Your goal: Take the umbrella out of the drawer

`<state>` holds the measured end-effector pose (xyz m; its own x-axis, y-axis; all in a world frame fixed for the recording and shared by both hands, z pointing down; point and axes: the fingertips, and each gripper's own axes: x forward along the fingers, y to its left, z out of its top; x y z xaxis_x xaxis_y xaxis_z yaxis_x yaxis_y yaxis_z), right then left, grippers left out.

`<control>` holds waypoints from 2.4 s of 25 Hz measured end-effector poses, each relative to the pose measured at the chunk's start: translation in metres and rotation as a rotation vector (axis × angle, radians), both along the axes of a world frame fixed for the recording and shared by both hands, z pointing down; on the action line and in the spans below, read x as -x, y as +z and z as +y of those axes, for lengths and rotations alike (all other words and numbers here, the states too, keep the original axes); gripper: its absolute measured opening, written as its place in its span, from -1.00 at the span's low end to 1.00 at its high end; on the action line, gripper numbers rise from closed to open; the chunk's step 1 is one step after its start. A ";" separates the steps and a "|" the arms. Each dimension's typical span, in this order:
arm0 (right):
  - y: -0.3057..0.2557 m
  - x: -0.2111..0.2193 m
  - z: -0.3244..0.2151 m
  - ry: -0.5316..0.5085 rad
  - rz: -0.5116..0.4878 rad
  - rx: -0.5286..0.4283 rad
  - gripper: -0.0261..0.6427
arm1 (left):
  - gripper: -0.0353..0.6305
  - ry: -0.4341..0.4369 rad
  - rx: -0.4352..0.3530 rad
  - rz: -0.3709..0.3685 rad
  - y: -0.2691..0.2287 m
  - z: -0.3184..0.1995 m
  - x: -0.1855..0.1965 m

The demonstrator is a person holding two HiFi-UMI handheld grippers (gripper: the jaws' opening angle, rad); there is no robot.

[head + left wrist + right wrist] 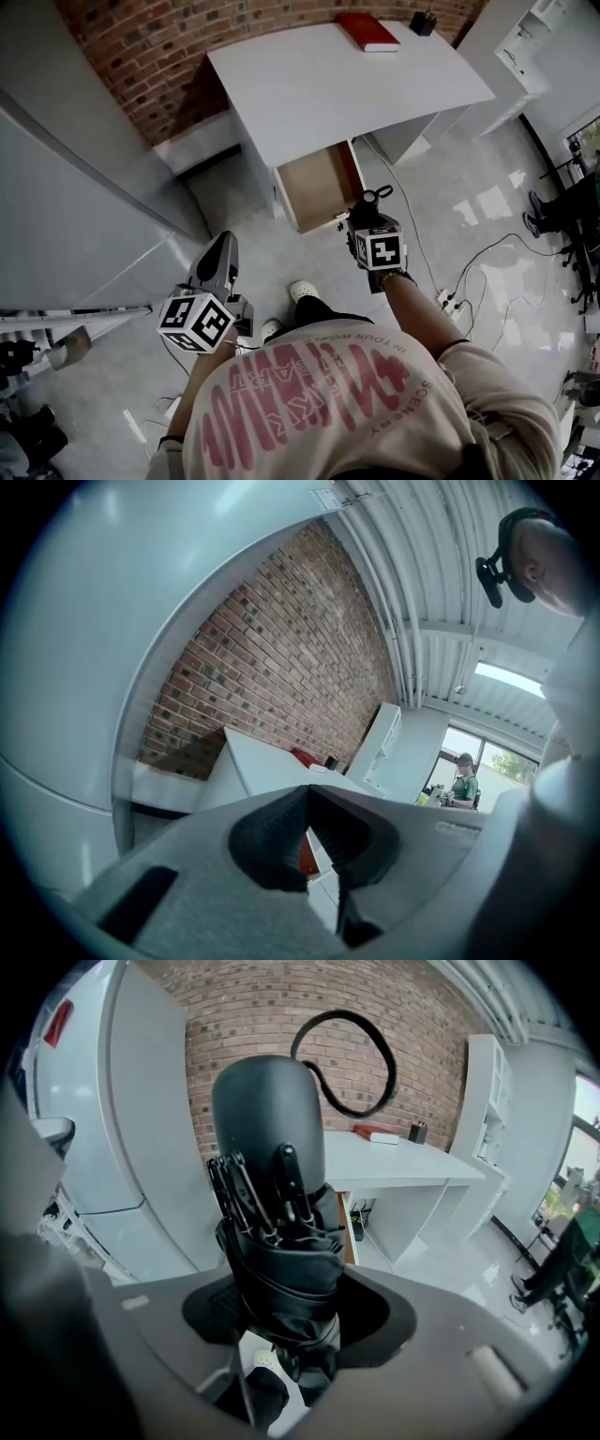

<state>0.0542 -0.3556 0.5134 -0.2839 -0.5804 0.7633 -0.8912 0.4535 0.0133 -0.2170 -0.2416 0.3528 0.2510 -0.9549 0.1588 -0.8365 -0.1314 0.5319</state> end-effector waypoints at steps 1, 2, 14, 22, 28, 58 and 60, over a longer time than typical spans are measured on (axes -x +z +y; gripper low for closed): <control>-0.003 -0.001 0.004 0.011 -0.013 0.000 -0.19 | -0.88 0.008 -0.004 -0.001 -0.002 0.000 -0.002; -0.006 -0.001 0.008 0.023 -0.027 0.000 -0.19 | -0.88 0.017 -0.009 -0.001 -0.003 0.001 -0.004; -0.054 0.011 0.046 0.107 -0.183 -0.049 -0.19 | -0.88 0.093 -0.058 -0.007 -0.021 0.011 -0.010; -0.087 0.036 0.072 0.109 -0.259 -0.093 -0.19 | -0.88 0.124 -0.077 -0.014 -0.030 0.030 -0.001; -0.108 0.052 0.094 0.099 -0.313 -0.113 -0.19 | -0.88 0.142 -0.089 -0.016 -0.036 0.049 0.004; -0.193 0.074 0.089 0.000 -0.546 -0.209 -0.19 | -0.88 0.130 -0.119 -0.076 -0.045 0.041 -0.030; -0.201 0.070 0.083 -0.022 -0.560 -0.225 -0.19 | -0.88 0.120 -0.121 -0.078 -0.047 0.035 -0.039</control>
